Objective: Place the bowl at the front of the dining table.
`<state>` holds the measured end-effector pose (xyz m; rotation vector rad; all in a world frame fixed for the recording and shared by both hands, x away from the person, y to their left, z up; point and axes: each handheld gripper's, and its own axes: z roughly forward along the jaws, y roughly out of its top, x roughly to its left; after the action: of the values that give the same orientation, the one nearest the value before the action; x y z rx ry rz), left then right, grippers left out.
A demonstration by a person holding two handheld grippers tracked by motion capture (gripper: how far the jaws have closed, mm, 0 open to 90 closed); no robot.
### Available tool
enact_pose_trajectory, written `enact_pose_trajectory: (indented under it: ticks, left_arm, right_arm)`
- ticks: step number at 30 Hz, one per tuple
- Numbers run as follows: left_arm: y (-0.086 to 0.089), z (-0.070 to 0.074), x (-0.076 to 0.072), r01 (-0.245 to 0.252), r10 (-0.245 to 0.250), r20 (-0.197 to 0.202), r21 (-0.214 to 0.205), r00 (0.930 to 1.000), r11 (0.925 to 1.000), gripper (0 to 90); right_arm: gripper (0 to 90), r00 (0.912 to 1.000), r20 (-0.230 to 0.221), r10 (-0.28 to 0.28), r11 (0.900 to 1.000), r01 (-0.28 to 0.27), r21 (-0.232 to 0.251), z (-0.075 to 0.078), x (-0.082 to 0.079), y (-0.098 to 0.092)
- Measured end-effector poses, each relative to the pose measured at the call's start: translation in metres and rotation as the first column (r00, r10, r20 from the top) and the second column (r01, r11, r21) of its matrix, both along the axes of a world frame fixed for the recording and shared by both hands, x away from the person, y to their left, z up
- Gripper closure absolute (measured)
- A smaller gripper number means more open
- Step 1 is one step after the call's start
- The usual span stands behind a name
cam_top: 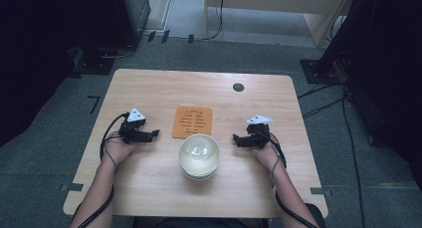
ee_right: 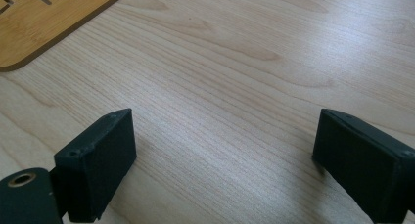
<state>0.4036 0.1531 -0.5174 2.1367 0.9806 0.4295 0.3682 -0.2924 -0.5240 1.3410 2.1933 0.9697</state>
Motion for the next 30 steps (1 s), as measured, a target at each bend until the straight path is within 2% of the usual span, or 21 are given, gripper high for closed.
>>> enact_pose_trajectory:
  ticks: [14,19,20,21,30]
  left_arm:
    - [-0.0041,-0.0002,-0.0014,-0.046,0.046,-0.003,0.002,0.9990,0.9990,19.7]
    - [-0.0045,-0.0004,-0.0005,-0.063,0.063,-0.007,0.008,0.9980,0.9980,14.8]
    - [-0.0057,-0.0008,0.0003,-0.087,0.087,-0.011,0.011,0.9961,0.9961,12.4]
    - [-0.0061,-0.0008,0.0002,-0.091,0.091,-0.012,0.012,0.9958,0.9958,12.1]
    - [-0.0076,-0.0003,0.0026,-0.083,0.083,-0.014,0.016,0.9964,0.9964,11.9]
  right_arm:
    - [8.2,1.0000,-0.002,-0.006,1.0000,0.006,0.002,0.0001,0.0005,0.0012]
    - [8.2,1.0000,-0.001,-0.006,1.0000,0.006,0.002,0.0001,0.0006,0.0012]
    - [8.2,1.0000,-0.001,-0.006,1.0000,0.006,0.002,0.0001,0.0006,0.0012]
    - [8.2,1.0000,-0.002,-0.007,1.0000,0.007,0.002,0.0001,0.0006,0.0012]
    - [8.2,1.0000,0.000,-0.005,1.0000,0.005,0.002,0.0000,0.0012,0.0016]
